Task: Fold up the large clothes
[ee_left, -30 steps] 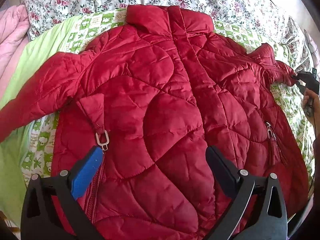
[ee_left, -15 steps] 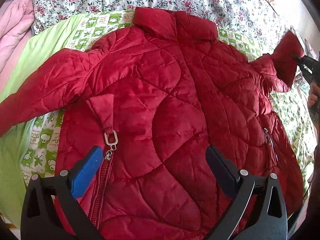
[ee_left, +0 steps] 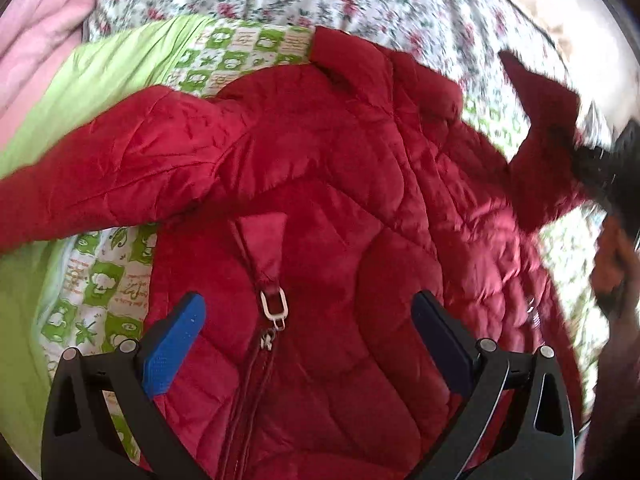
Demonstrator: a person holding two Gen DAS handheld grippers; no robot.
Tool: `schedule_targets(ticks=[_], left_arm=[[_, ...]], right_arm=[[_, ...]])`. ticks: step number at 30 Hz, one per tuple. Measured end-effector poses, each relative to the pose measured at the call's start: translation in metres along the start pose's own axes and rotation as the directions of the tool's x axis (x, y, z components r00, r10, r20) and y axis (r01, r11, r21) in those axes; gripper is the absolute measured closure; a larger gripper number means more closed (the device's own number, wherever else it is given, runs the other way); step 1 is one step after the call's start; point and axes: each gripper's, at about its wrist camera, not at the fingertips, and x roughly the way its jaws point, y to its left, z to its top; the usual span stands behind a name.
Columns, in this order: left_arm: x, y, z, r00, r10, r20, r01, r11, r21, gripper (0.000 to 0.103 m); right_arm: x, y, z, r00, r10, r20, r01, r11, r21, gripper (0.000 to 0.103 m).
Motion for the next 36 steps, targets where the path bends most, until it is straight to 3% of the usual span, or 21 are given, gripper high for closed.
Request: schedule_targets(ticks=[6,13,18,21,24,27,28,29,30,32,36], left_arm=[[-0.001,0.031,0.02,0.985,-0.171,-0.004,0.168,0.974,-0.148,0.0],[0.008,0.061,0.045,0.94,-0.339,0.03,0.334,0.9,-0.279,0.0],[0.035,0.07,0.067,0.913,-0.408,0.004,0.384,0.857,-0.343,0.0],[0.061,0.068,0.08,0.888,-0.458,-0.038,0.413,0.832,-0.371,0.0],[0.09,0.062,0.089,0.848,-0.525,-0.077,0.451,0.789,-0.416,0.0],[0.101,0.056,0.092,0.827,-0.558,-0.069,0.482,0.767,-0.424,0.001],[0.101,0.053,0.093,0.823,-0.566,-0.053,0.499,0.764,-0.408,0.01],[0.101,0.05,0.094,0.824,-0.564,-0.053,0.502,0.77,-0.394,0.03],[0.103,0.047,0.096,0.827,-0.558,-0.064,0.497,0.78,-0.381,0.042],[0.105,0.044,0.097,0.851,-0.518,-0.088,0.46,0.815,-0.352,0.081],[0.099,0.04,0.097,0.86,-0.504,-0.075,0.466,0.838,-0.284,0.09]], right_arm=[[0.055,0.059,-0.03,0.99,0.071,-0.126,-0.086,0.989,-0.121,0.094],[0.107,0.098,-0.075,0.972,0.042,-0.231,-0.1,0.965,-0.244,0.092],[0.133,0.103,-0.099,0.956,0.019,-0.292,-0.106,0.952,-0.287,0.089],[0.14,0.108,-0.108,0.954,0.017,-0.298,-0.117,0.939,-0.322,0.089],[0.143,0.113,-0.111,0.954,0.019,-0.299,-0.127,0.93,-0.346,0.086],[0.146,0.116,-0.113,0.952,0.023,-0.306,-0.137,0.925,-0.354,0.081],[0.146,0.116,-0.114,0.95,0.03,-0.312,-0.145,0.925,-0.352,0.076],[0.147,0.116,-0.114,0.948,0.038,-0.317,-0.153,0.925,-0.348,0.069],[0.146,0.116,-0.115,0.945,0.051,-0.324,-0.168,0.924,-0.344,0.066],[0.143,0.116,-0.116,0.944,0.055,-0.324,-0.172,0.923,-0.345,0.059],[0.134,0.108,-0.117,0.945,0.062,-0.322,-0.172,0.93,-0.325,0.056]])
